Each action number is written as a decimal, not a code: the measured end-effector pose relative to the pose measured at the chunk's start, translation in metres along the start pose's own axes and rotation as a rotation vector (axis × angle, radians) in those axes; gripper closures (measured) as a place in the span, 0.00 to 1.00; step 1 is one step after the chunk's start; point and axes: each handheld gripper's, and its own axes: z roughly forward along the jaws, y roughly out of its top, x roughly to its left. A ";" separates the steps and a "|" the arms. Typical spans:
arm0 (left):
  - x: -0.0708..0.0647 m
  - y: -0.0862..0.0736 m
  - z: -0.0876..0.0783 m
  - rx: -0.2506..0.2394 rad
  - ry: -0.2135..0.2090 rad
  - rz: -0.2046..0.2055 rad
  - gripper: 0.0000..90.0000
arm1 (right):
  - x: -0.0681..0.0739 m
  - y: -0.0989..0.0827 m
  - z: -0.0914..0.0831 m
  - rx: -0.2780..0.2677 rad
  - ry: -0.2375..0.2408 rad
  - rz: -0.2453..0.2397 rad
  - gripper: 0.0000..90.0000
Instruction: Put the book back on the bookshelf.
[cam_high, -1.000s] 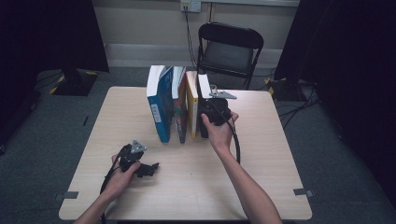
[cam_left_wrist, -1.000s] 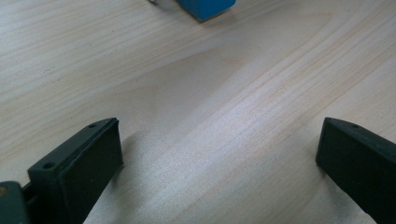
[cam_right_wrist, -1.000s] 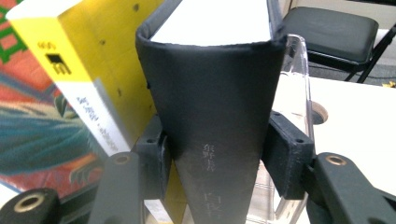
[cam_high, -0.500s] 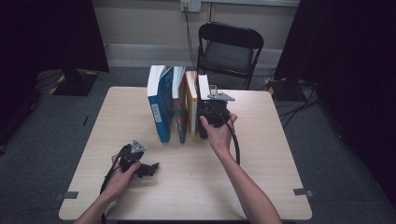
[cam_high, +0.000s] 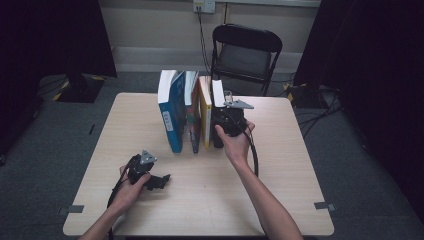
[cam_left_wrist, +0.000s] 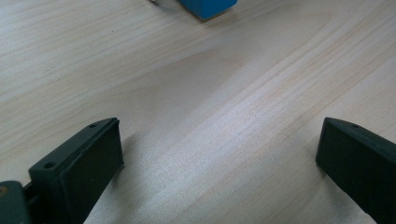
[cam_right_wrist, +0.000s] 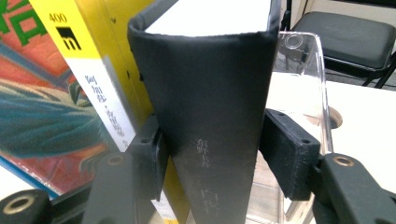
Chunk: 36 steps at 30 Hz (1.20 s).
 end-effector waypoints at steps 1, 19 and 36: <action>0.000 0.000 0.000 0.000 0.000 0.000 0.00 | 0.000 0.000 0.000 0.004 0.004 0.000 0.49; 0.000 0.000 0.000 0.000 -0.002 0.000 0.00 | -0.011 -0.029 0.001 0.049 0.062 0.037 0.54; 0.000 0.000 0.000 0.001 -0.002 0.004 0.00 | -0.012 -0.029 0.000 0.050 0.082 0.010 0.42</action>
